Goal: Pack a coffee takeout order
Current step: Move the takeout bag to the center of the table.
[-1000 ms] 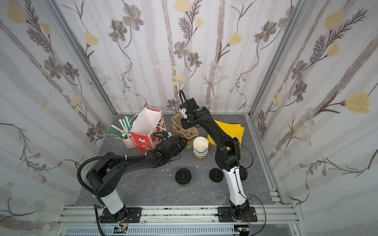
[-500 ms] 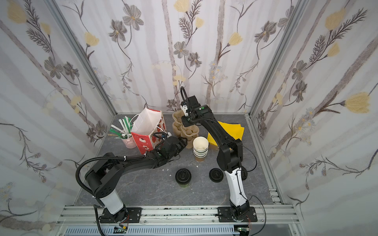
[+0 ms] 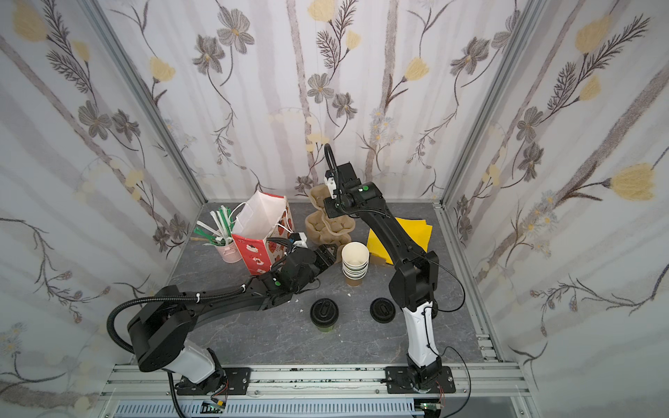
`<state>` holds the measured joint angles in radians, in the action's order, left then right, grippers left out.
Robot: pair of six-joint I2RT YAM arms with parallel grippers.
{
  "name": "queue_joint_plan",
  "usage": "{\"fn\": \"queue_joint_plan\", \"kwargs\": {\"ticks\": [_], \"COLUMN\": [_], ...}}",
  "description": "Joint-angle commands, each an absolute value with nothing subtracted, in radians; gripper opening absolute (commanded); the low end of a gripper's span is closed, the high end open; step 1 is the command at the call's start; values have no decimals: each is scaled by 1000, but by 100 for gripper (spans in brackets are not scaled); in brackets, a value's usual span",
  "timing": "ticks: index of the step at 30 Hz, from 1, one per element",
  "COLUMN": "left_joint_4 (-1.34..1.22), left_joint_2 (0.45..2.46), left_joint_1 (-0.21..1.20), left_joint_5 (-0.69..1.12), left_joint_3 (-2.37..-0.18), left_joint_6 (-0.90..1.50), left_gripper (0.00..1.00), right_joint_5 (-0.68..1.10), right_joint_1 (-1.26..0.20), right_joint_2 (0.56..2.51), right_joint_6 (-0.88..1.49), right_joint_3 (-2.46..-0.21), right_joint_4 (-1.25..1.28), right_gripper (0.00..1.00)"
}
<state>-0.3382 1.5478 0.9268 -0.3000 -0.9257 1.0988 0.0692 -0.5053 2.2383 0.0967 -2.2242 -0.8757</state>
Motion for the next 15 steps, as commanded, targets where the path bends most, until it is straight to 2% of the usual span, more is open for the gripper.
{"fn": "queue_joint_plan", "kwargs": {"ticks": [1, 10, 15], "left_joint_4": [-332, -277, -132], "left_joint_2": [1492, 1303, 1160], "left_joint_1": [950, 1011, 980], "left_joint_5": [-366, -336, -339], "left_joint_3": [-907, -877, -983], "left_joint_6": [1005, 774, 588], "left_gripper": [78, 77, 77], "right_joint_5": [43, 0, -9], "right_joint_1": [-505, -518, -537], "right_joint_2": [2211, 2128, 2063], "right_joint_6": [121, 144, 149], "right_joint_3": [-2224, -2223, -2198], "right_joint_4": [-823, -837, -852], "right_gripper": [34, 34, 34]}}
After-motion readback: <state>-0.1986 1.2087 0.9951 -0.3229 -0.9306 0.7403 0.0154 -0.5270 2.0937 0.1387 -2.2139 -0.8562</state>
